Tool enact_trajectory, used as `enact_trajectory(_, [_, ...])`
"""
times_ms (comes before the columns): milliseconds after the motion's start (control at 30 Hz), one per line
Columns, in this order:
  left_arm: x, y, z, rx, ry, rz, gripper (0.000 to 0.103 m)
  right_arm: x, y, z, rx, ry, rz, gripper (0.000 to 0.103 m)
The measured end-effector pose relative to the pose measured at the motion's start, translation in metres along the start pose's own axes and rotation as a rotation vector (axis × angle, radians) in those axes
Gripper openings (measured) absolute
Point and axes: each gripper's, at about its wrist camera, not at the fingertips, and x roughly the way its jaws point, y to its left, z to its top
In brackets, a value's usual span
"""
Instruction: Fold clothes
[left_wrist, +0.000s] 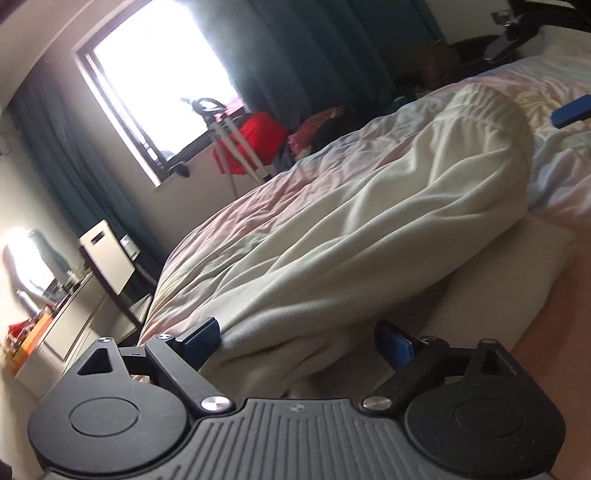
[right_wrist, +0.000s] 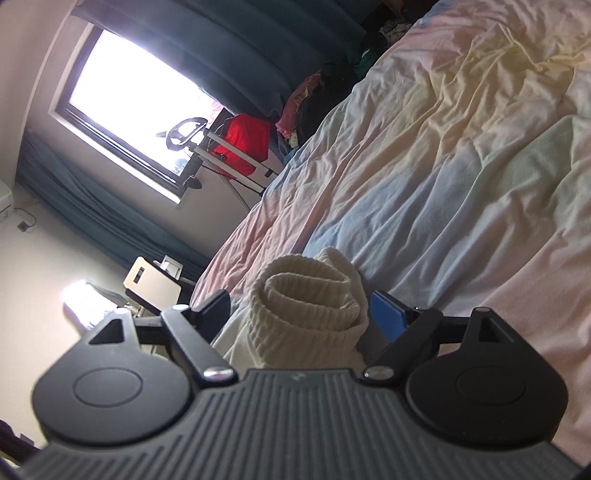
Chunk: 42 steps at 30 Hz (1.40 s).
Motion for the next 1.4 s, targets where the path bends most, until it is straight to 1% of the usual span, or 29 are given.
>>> enact_trajectory(100, [0.004,0.031,-0.005,-0.207,0.096,-0.012,0.094,0.008,0.004,-0.011,-0.013,0.036,-0.029,0.086])
enact_trajectory(167, [0.004,0.048,-0.016,-0.341,0.164,-0.013,0.094,0.017,0.007,-0.02,-0.039,0.074,-0.046,0.086])
enact_trajectory(267, [-0.002,0.077,-0.032,-0.544,0.197,-0.053,0.094,0.035,0.005,-0.035,-0.038,0.141,-0.034,0.086])
enact_trajectory(333, [-0.008,0.092,-0.045,-0.677,0.223,-0.098,0.094,0.045,0.003,-0.044,-0.02,0.169,-0.022,0.086])
enact_trajectory(367, [-0.007,0.098,-0.05,-0.728,0.233,-0.118,0.094,0.05,0.002,-0.047,-0.016,0.176,-0.015,0.086])
enact_trajectory(400, [-0.006,0.101,-0.053,-0.755,0.238,-0.129,0.094,0.055,0.002,-0.05,-0.014,0.18,-0.008,0.086])
enact_trajectory(467, [-0.004,0.106,-0.058,-0.797,0.247,-0.146,0.094,0.059,0.004,-0.054,-0.039,0.16,-0.007,0.085])
enact_trajectory(500, [-0.005,0.105,-0.059,-0.801,0.248,-0.148,0.094,0.06,0.004,-0.054,-0.046,0.15,-0.007,0.085])
enact_trajectory(600, [-0.007,0.101,-0.058,-0.781,0.245,-0.145,0.094,0.063,-0.001,-0.053,-0.015,0.123,0.005,0.085])
enact_trajectory(667, [-0.006,0.098,-0.055,-0.755,0.238,-0.136,0.094,0.064,-0.003,-0.051,-0.007,0.097,0.006,0.077])
enact_trajectory(733, [-0.001,0.094,-0.05,-0.725,0.229,-0.126,0.093,0.067,-0.002,-0.049,-0.028,0.08,-0.001,0.072])
enact_trajectory(800, [-0.004,0.092,-0.046,-0.691,0.203,-0.116,0.093,0.07,0.001,-0.048,-0.07,0.07,-0.015,0.063])
enact_trajectory(833, [-0.007,0.092,-0.044,-0.675,0.19,-0.111,0.093,0.071,0.003,-0.047,-0.094,0.064,-0.022,0.054])
enact_trajectory(867, [-0.011,0.091,-0.042,-0.656,0.172,-0.107,0.093,0.07,0.007,-0.047,-0.127,0.059,-0.031,0.048])
enact_trajectory(900, [-0.017,0.09,-0.04,-0.638,0.154,-0.104,0.093,0.068,0.011,-0.046,-0.144,0.052,-0.024,0.046])
enact_trajectory(933, [-0.024,0.089,-0.038,-0.613,0.126,-0.1,0.093,0.064,0.016,-0.045,-0.153,0.041,-0.003,0.04])
enact_trajectory(967, [-0.031,0.087,-0.036,-0.584,0.095,-0.092,0.093,0.058,0.022,-0.042,-0.159,0.024,0.032,0.037])
enact_trajectory(1033, [-0.043,0.08,-0.031,-0.521,0.039,-0.068,0.094,0.046,0.036,-0.037,-0.172,-0.009,0.134,0.034])
enact_trajectory(1100, [-0.056,0.07,-0.026,-0.448,-0.026,-0.043,0.097,0.034,0.054,-0.032,-0.203,-0.027,0.233,0.032])
enact_trajectory(1167, [-0.064,0.057,-0.021,-0.365,-0.095,-0.011,0.099,0.026,0.073,-0.032,-0.247,-0.03,0.307,0.032])
enact_trajectory(1200, [-0.064,0.049,-0.018,-0.314,-0.113,0.011,0.099,0.021,0.085,-0.033,-0.284,-0.031,0.346,0.032])
enact_trajectory(1233, [-0.064,0.04,-0.015,-0.262,-0.128,0.032,0.1,0.017,0.094,-0.035,-0.315,-0.032,0.377,0.031])
enact_trajectory(1333, [-0.05,0.013,-0.008,-0.128,-0.114,0.076,0.1,0.003,0.116,-0.04,-0.379,-0.022,0.492,0.031])
enact_trajectory(1400, [-0.04,0.007,-0.005,-0.128,-0.1,0.127,0.1,-0.005,0.125,-0.042,-0.4,-0.019,0.556,0.031])
